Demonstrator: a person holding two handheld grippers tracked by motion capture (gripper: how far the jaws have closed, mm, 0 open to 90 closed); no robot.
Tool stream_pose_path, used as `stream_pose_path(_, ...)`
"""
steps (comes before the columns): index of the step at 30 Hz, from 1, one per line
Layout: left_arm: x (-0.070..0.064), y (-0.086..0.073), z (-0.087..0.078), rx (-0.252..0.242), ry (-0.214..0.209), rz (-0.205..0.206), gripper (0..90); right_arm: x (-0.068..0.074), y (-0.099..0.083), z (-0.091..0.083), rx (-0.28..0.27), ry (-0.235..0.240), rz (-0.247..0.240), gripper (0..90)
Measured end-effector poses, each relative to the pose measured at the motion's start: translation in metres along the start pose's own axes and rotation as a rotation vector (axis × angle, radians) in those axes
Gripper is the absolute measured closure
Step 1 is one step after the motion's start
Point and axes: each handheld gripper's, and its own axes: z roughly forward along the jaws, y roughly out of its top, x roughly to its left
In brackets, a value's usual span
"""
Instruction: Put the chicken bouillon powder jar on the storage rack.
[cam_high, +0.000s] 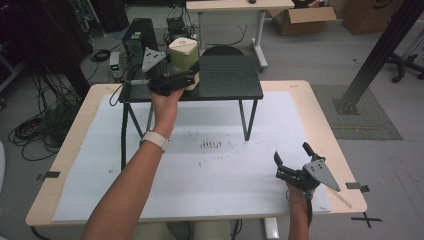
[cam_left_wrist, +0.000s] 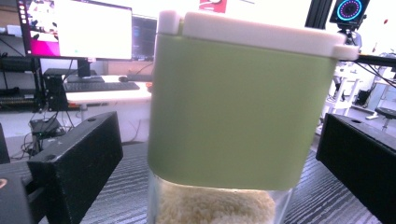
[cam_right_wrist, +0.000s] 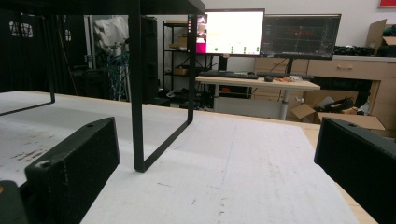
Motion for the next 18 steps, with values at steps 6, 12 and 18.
stream_pose_path(6,-0.002,0.002,-0.006,-0.003,0.001,0.017,0.3,0.0,0.0,0.0,0.0,0.001,-0.001,0.0)
stream_pose_path(12,-0.007,0.005,-0.016,-0.004,-0.021,0.059,0.2,0.0,0.0,0.0,0.001,0.001,0.0,0.0)
stream_pose_path(18,-0.011,0.004,-0.035,-0.051,-0.025,0.069,0.2,0.0,0.0,0.0,0.0,0.001,-0.001,0.0)
